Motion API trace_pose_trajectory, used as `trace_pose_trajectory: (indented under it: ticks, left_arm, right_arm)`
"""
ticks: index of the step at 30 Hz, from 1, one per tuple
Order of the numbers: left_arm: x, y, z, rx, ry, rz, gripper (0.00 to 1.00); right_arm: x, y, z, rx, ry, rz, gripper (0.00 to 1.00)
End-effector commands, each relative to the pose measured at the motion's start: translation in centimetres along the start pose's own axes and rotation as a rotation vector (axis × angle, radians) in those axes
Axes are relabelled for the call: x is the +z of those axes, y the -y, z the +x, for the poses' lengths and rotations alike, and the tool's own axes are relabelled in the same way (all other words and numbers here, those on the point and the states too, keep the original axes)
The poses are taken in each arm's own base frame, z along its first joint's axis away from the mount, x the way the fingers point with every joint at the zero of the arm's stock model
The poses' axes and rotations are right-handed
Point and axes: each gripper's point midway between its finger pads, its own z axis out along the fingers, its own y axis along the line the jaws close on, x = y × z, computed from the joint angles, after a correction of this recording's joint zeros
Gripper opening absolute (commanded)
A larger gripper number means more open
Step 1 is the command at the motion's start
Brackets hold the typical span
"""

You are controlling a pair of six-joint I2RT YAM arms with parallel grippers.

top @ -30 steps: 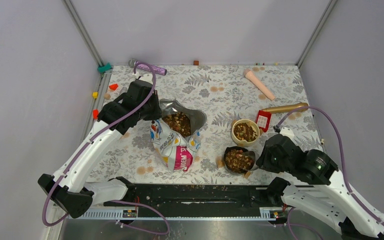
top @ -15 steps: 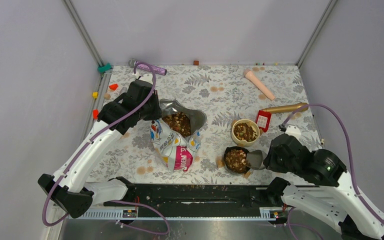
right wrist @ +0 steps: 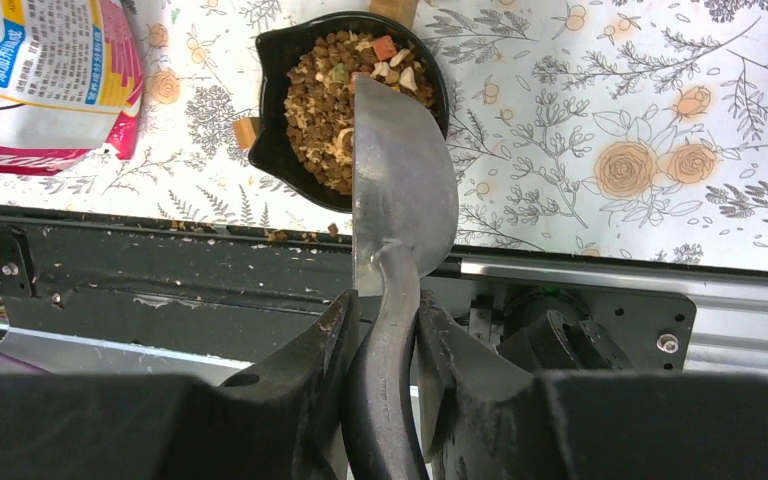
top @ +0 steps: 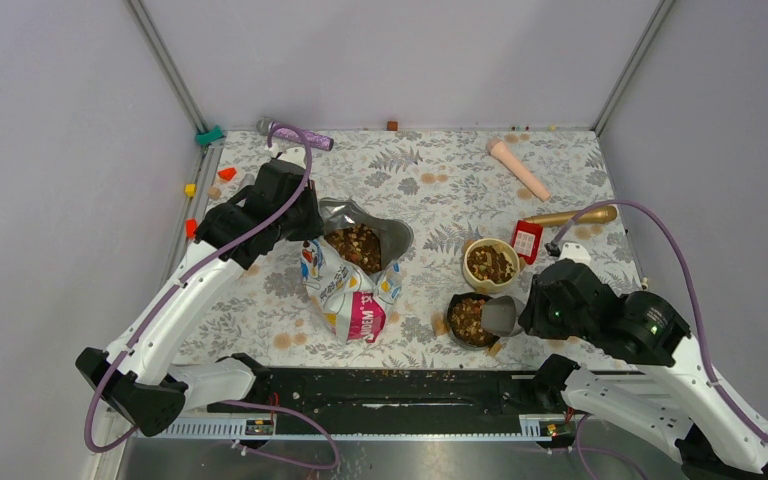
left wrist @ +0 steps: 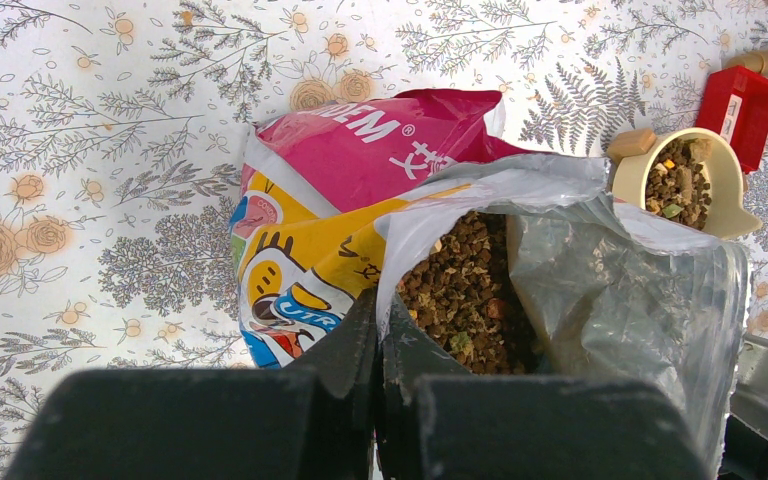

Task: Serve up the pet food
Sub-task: Pour the pet food into the pet food bowl.

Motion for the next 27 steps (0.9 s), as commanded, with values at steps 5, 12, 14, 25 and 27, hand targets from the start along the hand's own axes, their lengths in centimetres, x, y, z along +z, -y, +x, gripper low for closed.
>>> trace_pose_trajectory:
  ticks: [5, 12, 14, 25, 27]
  left_arm:
    - [0.0, -0.1, -0.9, 0.009, 0.034, -0.006, 0.00]
    - [0.1, -0.4, -1.0, 0.011, 0.033, -0.028, 0.00]
    - [0.2, -0.4, -0.9, 0.012, 0.031, -0.028, 0.00]
    - [0.0, -0.3, -0.9, 0.011, 0.028, -0.018, 0.00]
    - [0.0, -0.3, -0.9, 0.010, 0.030, -0.020, 0.00]
  right_arm:
    - [-0.8, -0.4, -1.6, -0.064, 0.044, -0.007, 0.00]
    - [-2.1, -0.7, -3.0, 0.021, 0.188, -0.112, 0.00]
    - [-1.7, -0.2, -2.3, -0.013, 0.135, -0.067, 0.00]
    - [-1.7, 0.2, -1.9, -0.011, 0.118, -0.044, 0.00]
    - [-1.2, -1.0, -1.1, -0.024, 0.065, -0.095, 0.00]
